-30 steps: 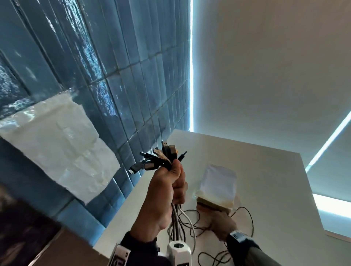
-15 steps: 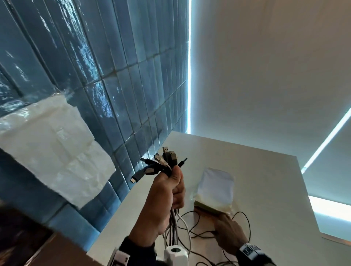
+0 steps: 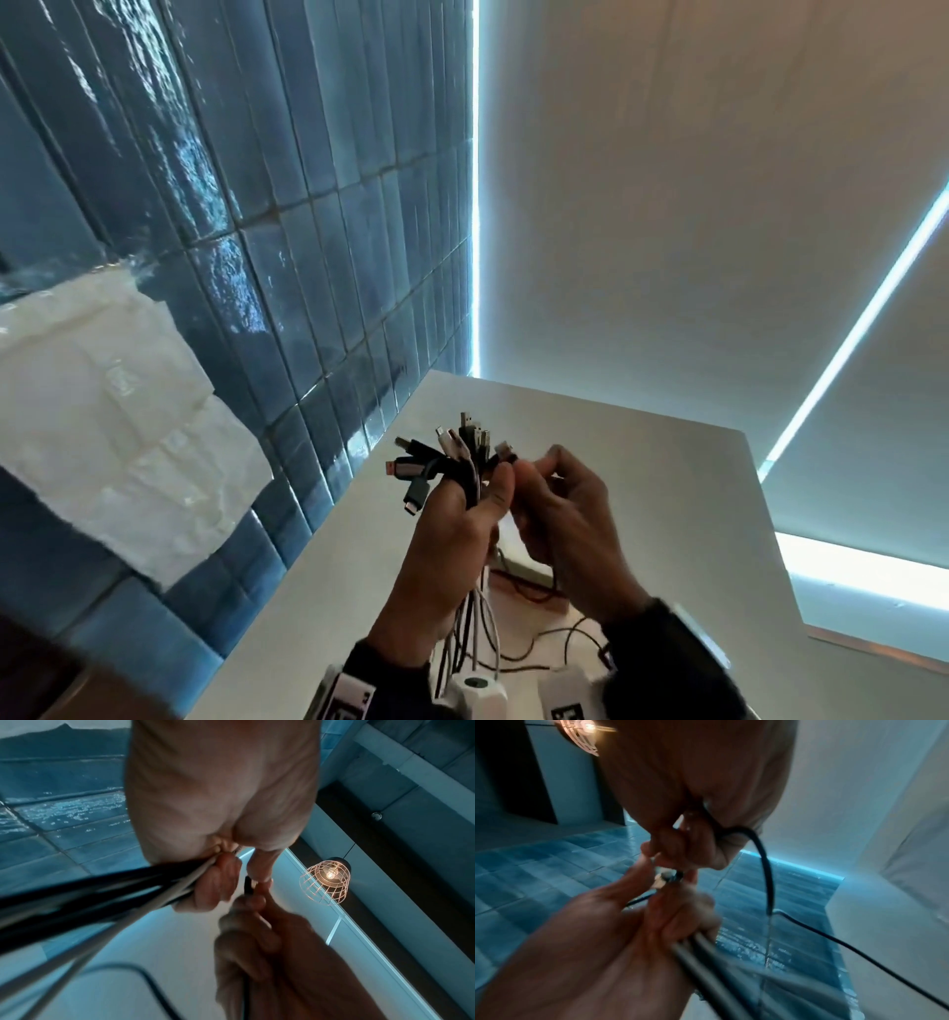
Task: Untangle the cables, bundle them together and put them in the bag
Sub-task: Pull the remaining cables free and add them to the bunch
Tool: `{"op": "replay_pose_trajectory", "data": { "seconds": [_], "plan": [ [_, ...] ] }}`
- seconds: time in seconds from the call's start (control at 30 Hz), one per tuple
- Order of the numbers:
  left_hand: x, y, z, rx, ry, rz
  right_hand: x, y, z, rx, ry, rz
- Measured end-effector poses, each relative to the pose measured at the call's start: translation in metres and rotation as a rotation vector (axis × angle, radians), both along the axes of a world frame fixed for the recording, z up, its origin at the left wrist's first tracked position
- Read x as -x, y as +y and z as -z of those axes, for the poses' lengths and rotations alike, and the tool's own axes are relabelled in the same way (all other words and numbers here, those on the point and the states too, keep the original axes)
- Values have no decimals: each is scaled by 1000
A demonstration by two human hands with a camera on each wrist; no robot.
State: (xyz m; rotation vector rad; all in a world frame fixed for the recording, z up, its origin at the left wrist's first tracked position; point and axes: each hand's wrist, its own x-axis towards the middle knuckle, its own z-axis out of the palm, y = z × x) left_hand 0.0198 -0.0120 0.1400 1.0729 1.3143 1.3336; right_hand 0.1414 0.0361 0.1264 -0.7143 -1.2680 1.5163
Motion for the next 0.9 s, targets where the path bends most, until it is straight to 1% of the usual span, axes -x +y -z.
{"op": "replay_pose_trajectory", "data": {
  "seconds": [0.07,0.13,0.17,0.23,0.3,0.33,0.4,0.5,0.53,0.6,0.7,0.8,0.9],
  "plan": [
    [0,0,2,9,8,-42,2,-9,0,-25,46,-63],
    [3,-1,3,-10,-46,-68,-2,-17,4,-49,23,-110],
    [5,-2,4,-32,-73,-64,-4,-20,6,-52,-7,-106],
    [3,-4,2,-71,-80,-30,-4,-24,7,-42,-61,-41],
    [-1,-4,1,-86,-28,7,0,-25,4,-71,-89,16],
    [-1,-2,1,-90,-3,7,1,-25,2,-76,-81,16],
    [2,1,-1,-110,3,-52,1,-25,1,-63,-52,-69],
    [11,5,-12,-178,-103,-157,-9,-23,8,-52,-84,-207],
    [14,5,-18,-204,-127,-168,-14,-22,13,-49,-113,-213],
    [21,3,-32,-192,-151,-180,-27,-17,26,-25,-181,-177],
    [27,-1,-52,-203,-290,-105,-46,-12,51,-55,-319,-130],
    [28,-4,-64,-255,-302,-47,-63,-12,71,-42,-385,-128],
    [27,-6,-74,-303,-353,9,-76,-9,87,-1,-435,-117]
  ]
}}
